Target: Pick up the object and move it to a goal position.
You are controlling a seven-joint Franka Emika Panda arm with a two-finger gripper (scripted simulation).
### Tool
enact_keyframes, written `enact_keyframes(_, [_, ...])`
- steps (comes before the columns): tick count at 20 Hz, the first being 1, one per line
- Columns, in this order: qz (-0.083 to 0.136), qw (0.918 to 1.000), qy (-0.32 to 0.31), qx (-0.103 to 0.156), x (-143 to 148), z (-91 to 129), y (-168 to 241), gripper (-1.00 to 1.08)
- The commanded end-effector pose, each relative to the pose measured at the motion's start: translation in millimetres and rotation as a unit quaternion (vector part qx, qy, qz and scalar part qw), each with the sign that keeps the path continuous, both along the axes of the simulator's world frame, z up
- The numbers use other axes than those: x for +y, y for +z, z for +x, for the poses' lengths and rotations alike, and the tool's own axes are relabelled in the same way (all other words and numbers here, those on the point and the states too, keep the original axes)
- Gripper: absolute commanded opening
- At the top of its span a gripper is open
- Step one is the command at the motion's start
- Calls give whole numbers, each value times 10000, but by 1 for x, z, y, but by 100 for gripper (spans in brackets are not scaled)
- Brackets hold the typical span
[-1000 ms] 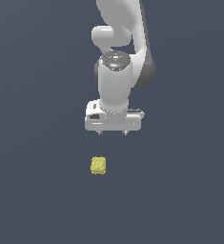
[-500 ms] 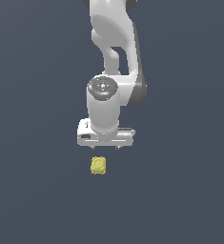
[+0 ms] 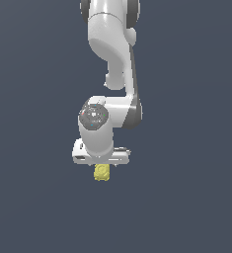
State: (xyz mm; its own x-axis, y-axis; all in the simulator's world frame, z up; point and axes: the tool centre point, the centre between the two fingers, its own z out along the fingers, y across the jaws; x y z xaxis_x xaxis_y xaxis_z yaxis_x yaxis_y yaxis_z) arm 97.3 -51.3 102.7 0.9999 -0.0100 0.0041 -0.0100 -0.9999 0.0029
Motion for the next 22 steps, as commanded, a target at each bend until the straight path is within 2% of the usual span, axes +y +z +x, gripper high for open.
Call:
enact_keyframes(1, [8,10000,-5,8,-4,4,-7,100])
enact_keyframes(11, [13,10000,-13,22,-8,6,-16,100])
enact_keyframes(22, [13,10000,-13,22,-8,5,-63,100])
